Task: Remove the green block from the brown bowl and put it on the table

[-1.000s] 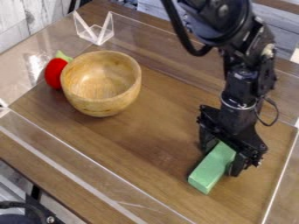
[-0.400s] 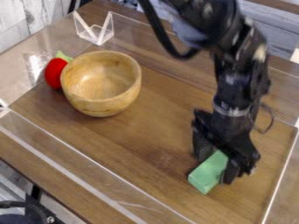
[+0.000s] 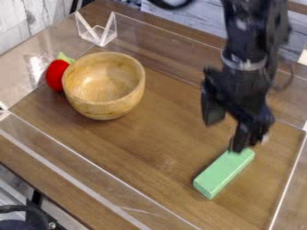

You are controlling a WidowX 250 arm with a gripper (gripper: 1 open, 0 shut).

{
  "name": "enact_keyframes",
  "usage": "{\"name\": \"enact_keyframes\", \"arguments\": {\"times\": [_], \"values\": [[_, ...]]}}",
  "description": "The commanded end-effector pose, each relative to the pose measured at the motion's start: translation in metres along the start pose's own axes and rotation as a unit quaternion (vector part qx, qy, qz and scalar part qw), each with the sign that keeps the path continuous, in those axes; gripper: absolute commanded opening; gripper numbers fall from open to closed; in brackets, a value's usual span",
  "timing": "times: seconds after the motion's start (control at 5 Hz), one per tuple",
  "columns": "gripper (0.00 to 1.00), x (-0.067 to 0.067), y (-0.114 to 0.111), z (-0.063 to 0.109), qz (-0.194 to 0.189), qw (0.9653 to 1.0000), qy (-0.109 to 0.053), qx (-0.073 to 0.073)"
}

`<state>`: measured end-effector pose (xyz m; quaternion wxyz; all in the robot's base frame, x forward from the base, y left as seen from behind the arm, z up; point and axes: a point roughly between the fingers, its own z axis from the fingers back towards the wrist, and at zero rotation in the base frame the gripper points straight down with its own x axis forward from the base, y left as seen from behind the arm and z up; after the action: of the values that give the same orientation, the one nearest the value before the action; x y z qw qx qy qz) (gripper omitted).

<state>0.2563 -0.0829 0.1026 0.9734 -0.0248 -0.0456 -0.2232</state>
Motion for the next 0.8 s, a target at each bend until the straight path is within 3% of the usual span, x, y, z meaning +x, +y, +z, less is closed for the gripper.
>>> {"name": "enact_keyframes", "arguments": {"times": [0.0, 0.2, 0.4, 0.6], "values": [[1.00, -0.003, 0.003, -0.011, 0.001, 0.9997, -0.025, -0.007], [1.00, -0.008, 0.010, -0.017, 0.045, 0.9983, -0.037, -0.011], [1.00, -0.009, 0.017, -0.013, 0.086, 0.9948, -0.050, -0.024], [1.00, -0.009, 0.012, -0.016, 0.090, 0.9940, -0.053, -0.033]]}}
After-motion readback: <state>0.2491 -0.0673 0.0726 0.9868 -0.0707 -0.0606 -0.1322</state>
